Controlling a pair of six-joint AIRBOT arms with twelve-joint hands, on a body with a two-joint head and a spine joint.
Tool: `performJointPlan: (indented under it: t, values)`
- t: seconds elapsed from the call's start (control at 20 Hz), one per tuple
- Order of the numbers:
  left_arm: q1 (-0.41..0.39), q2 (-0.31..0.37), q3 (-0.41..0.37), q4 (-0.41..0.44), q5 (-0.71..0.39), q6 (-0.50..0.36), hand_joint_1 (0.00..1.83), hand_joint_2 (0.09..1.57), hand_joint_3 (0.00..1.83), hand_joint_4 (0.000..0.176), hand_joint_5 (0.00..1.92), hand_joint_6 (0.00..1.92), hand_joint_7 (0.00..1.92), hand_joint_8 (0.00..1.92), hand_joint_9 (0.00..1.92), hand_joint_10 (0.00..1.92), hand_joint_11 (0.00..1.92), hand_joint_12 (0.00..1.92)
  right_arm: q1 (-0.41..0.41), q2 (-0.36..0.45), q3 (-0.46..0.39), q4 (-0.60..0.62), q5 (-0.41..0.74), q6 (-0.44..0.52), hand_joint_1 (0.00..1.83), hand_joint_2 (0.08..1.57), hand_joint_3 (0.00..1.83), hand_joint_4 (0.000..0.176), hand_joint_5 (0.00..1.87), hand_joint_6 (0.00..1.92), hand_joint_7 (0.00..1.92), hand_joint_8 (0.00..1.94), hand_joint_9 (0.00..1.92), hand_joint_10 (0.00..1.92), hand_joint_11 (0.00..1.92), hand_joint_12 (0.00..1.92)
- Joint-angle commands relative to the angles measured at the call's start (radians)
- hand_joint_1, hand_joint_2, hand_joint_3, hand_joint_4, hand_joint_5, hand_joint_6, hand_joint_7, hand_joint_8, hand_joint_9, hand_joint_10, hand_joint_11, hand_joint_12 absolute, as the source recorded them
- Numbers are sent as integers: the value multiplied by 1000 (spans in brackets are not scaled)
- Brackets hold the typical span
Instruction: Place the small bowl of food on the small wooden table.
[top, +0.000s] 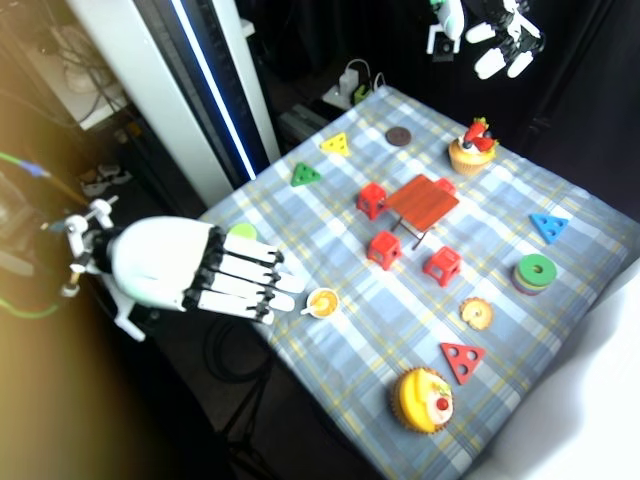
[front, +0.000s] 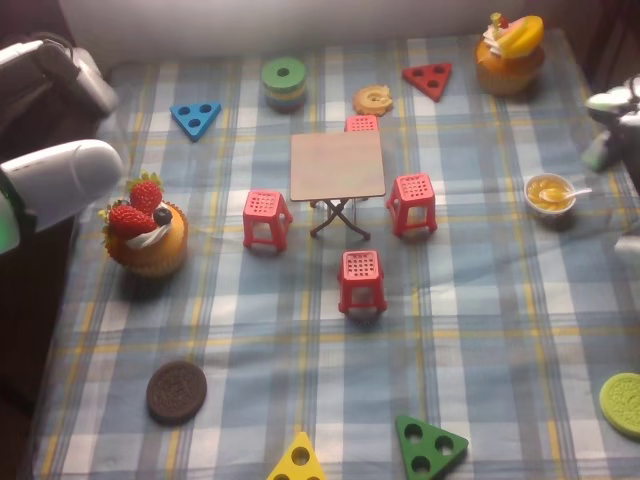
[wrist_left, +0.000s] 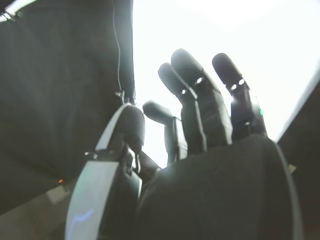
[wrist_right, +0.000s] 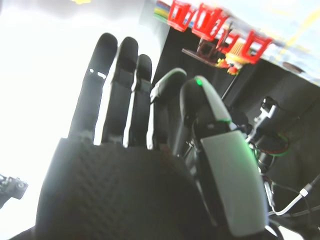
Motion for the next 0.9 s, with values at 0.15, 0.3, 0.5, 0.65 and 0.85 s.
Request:
performJointPlan:
  t: [0.15,0.3,0.5,0.65,0.85]
  values:
    - [-13,-7,8,1,-115,-8,428,1038,5,161,278,4,129,1,28,4,0,0,65,-25,35,-22,39,5,932,1025,0,0,420,8,359,5,324,6,199,457]
    - [-15,-10,12,2,-105,-8,415,1046,6,161,279,2,124,1,33,4,0,0,94,-47,70,-46,-24,26,1002,968,1,0,466,0,445,0,447,0,375,319]
    - [-17,-12,12,5,-102,-8,479,1046,2,148,291,3,115,3,30,8,0,0,173,-90,124,-105,-144,42,1027,948,0,0,552,1,581,2,558,2,437,360]
    - [-21,-16,15,11,-94,-8,500,1043,1,154,278,0,140,8,46,9,0,0,230,-113,153,-145,-204,42,1022,931,0,50,575,0,625,0,605,0,336,627]
    - [-21,-17,15,16,-79,-10,515,1052,3,136,303,7,154,6,51,6,0,0,272,-136,188,-168,-274,42,1088,932,0,11,516,9,529,2,533,0,435,295]
